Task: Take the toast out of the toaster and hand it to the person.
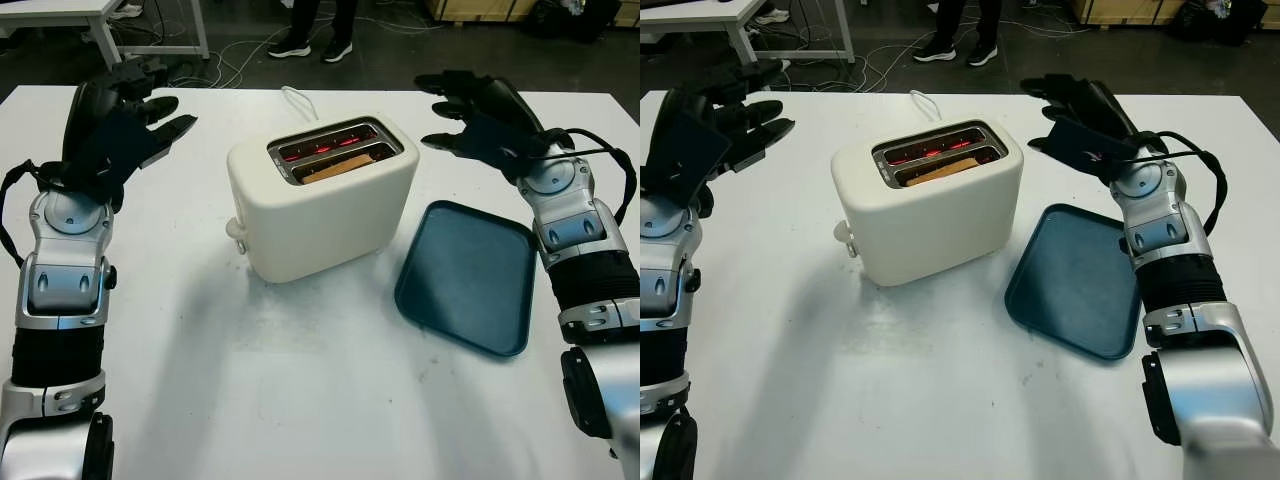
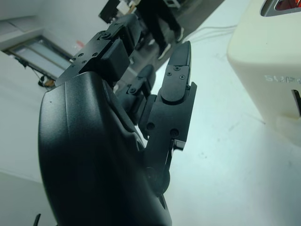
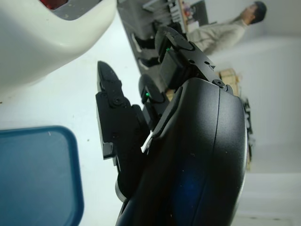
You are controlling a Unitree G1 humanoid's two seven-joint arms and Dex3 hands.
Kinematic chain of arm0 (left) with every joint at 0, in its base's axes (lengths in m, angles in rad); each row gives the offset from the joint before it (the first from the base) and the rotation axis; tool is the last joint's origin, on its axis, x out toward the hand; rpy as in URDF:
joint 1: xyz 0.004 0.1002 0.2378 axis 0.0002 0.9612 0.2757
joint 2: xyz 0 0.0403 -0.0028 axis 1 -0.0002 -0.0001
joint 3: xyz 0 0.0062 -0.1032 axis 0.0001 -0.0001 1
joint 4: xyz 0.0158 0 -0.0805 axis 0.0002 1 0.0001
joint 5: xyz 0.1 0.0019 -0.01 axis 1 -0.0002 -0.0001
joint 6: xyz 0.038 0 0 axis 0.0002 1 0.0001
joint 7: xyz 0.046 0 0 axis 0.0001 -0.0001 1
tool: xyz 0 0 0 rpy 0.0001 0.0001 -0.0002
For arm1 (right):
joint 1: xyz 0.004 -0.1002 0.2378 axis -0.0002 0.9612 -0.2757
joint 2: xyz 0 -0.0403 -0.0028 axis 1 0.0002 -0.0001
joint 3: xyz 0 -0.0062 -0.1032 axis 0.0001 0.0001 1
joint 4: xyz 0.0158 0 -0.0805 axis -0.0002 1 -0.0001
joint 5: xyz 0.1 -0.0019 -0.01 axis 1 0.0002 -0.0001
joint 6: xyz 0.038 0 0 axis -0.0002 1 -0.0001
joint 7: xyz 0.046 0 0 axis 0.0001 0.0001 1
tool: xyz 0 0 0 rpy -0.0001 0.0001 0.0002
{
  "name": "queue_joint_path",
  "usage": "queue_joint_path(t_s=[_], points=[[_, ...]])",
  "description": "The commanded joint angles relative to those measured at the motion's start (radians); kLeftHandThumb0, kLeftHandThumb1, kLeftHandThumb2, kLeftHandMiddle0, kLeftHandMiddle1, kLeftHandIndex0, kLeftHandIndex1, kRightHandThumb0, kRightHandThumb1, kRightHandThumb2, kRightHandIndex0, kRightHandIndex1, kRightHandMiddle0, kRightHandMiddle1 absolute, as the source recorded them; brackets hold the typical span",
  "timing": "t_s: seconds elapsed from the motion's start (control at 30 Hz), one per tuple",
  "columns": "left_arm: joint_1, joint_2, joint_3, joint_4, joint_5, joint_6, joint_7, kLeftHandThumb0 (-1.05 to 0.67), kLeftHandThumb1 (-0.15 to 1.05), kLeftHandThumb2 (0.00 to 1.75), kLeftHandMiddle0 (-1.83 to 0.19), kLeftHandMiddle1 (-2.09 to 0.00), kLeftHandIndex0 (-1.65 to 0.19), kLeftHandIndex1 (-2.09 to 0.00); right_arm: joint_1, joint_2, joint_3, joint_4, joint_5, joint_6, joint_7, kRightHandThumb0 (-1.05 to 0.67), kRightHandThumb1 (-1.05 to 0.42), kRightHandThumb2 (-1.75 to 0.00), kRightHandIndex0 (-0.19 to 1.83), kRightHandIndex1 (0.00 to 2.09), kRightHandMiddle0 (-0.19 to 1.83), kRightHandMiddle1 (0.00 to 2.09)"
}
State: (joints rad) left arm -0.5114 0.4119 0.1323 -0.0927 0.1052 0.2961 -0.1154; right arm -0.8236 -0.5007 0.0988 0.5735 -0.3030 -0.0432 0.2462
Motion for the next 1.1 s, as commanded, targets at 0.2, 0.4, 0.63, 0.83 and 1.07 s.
queue_joint_path(t_s=[0.2,0.4,0.63,0.83,1.07], points=[[0.009,-0.004,-0.010,-0.038,-0.003,0.037,-0.016,-0.18,0.92,0.06,-0.63,-0.09,-0.60,-0.03,-0.005,-0.016,0.001,0.018,-0.009,-0.029,-0.003,-0.28,-0.92,0.00,0.63,0.02,0.56,0.01],[0.018,-0.004,-0.017,-0.046,-0.005,0.022,-0.026,-0.20,0.92,0.06,-0.62,-0.09,-0.60,-0.03,0.002,-0.013,-0.007,0.016,-0.002,-0.031,-0.012,-0.27,-0.92,0.00,0.64,0.02,0.56,0.01],[0.039,0.001,-0.018,-0.062,0.001,-0.003,-0.021,-0.24,0.91,0.05,-0.64,-0.12,-0.62,-0.03,0.012,-0.006,-0.044,0.031,0.047,-0.066,-0.004,-0.18,-0.91,0.00,0.60,0.00,0.54,0.00],[0.048,0.004,-0.014,-0.077,-0.006,0.011,-0.030,-0.24,0.91,0.04,-0.63,-0.14,-0.61,-0.03,0.021,-0.002,-0.064,0.024,0.075,-0.058,-0.001,-0.22,-0.91,0.00,0.58,0.00,0.53,0.00],[0.043,-0.003,-0.020,-0.080,0.001,0.011,-0.028,-0.25,0.92,0.04,-0.60,-0.14,-0.60,-0.02,0.044,0.001,-0.071,-0.010,0.087,-0.050,-0.011,-0.22,-0.92,-0.01,0.54,0.00,0.49,0.00]])
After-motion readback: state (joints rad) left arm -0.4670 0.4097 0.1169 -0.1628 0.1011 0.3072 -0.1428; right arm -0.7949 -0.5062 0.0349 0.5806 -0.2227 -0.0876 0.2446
